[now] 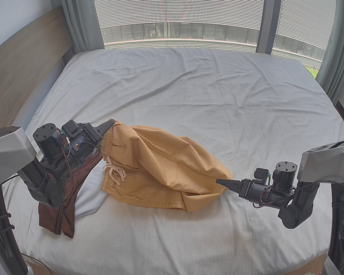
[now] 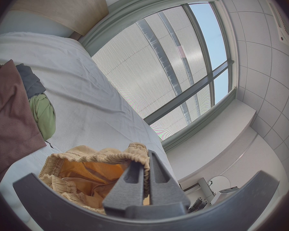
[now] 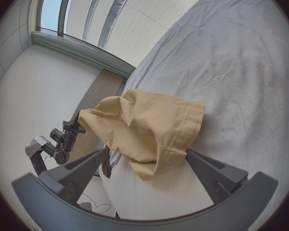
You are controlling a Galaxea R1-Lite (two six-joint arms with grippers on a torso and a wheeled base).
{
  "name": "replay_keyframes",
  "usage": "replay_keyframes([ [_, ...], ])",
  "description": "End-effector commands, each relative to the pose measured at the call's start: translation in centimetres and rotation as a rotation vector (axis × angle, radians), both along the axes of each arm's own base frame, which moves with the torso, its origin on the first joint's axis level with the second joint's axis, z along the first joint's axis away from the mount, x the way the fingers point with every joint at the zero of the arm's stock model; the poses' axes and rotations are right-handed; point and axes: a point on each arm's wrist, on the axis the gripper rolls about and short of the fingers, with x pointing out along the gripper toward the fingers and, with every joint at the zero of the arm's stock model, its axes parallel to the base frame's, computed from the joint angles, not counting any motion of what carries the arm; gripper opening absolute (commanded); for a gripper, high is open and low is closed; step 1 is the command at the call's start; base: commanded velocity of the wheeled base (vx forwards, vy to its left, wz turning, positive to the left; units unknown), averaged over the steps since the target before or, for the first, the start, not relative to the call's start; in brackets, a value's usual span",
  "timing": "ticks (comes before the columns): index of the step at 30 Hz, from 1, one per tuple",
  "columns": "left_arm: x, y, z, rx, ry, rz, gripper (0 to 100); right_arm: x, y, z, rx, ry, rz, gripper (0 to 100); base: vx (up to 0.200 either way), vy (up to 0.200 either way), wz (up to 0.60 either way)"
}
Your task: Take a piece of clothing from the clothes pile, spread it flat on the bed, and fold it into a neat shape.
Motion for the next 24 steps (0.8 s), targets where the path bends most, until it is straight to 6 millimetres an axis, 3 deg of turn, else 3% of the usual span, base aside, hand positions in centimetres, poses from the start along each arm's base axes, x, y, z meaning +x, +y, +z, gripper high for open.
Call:
replay_keyframes([
  [1, 0.0, 0.0, -0.1, 0.0, 0.001, 0.0, 0, 0.2, 0.0, 0.2, 0.008, -0.011, 0.014, 100, 0.0, 0.0, 0.0],
  [24, 0.2, -0.1, -0.2, 0.001, 0.003, 0.0, 0, -1.6, -0.2, 3.0, 0.02, -0.042, 0.032, 100, 0.0, 0.0, 0.0],
])
